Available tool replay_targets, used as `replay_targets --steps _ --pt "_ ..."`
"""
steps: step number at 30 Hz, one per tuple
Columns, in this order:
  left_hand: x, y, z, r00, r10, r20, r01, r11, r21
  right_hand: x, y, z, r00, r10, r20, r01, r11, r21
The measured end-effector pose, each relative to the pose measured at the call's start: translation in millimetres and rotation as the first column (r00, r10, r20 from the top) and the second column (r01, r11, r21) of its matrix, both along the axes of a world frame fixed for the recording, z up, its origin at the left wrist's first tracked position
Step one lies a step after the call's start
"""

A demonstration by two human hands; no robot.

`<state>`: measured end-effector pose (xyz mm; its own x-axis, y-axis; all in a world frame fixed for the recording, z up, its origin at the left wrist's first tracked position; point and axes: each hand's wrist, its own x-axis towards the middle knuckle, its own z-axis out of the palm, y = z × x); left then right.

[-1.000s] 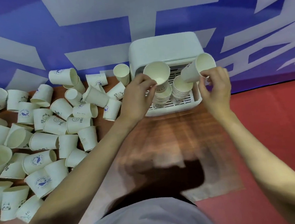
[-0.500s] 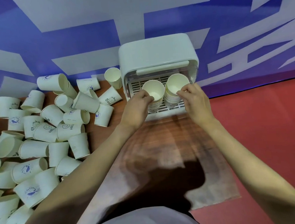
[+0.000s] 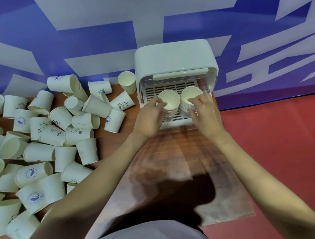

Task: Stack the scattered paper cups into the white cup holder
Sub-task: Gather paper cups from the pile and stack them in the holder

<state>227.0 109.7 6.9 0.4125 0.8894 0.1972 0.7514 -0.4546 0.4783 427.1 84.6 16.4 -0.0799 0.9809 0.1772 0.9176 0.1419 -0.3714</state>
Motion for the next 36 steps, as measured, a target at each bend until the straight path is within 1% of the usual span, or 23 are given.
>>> replay_targets --steps 2,4,7,10,13,15,20,23,26,30,33,36 --pt "-14 -8 1 0.994 0.086 0.074 -0.086 0.996 0.009 -16 -9 5 0.996 0.053 -0.074 -0.047 0.996 0.080" --pt "-38 -17 -3 0.977 0.189 0.103 -0.190 0.982 -0.006 -35 -16 6 0.985 0.135 -0.106 -0.125 0.988 0.094" --pt "-83 -31 -18 0.946 0.318 0.067 -0.314 0.948 -0.054 -65 -20 1 0.970 0.224 -0.092 -0.222 0.975 0.024" --pt "-127 -37 -29 0.884 0.466 0.028 -0.460 0.881 -0.114 -97 -20 -10 0.942 0.323 -0.091 -0.330 0.941 -0.072" --pt "-158 -29 -25 0.805 0.588 0.084 -0.575 0.807 -0.134 -129 -14 -21 0.905 0.418 -0.082 -0.426 0.890 -0.164" --pt "-172 -17 -21 0.760 0.640 0.108 -0.626 0.767 -0.140 -150 -4 -27 0.888 0.455 -0.075 -0.460 0.862 -0.213" --pt "-190 17 -21 0.747 0.659 0.084 -0.630 0.743 -0.225 -189 30 -39 0.899 0.436 -0.026 -0.423 0.854 -0.303" --pt "-191 31 -21 0.733 0.679 0.042 -0.643 0.711 -0.285 -200 47 -45 0.916 0.397 -0.047 -0.390 0.860 -0.330" --pt "-193 33 -22 0.758 0.650 0.053 -0.620 0.744 -0.247 -208 58 -51 0.943 0.318 -0.104 -0.333 0.872 -0.358" --pt "-200 24 -25 0.790 0.599 0.130 -0.574 0.797 -0.190 -219 66 -56 0.955 0.248 -0.161 -0.295 0.843 -0.449" --pt "-206 12 -24 0.783 0.591 0.195 -0.578 0.806 -0.127 -225 65 -62 0.958 0.192 -0.215 -0.273 0.840 -0.469" --pt "-211 0 -20 0.765 0.599 0.234 -0.603 0.795 -0.063 -224 61 -66 0.959 0.152 -0.239 -0.252 0.845 -0.472"
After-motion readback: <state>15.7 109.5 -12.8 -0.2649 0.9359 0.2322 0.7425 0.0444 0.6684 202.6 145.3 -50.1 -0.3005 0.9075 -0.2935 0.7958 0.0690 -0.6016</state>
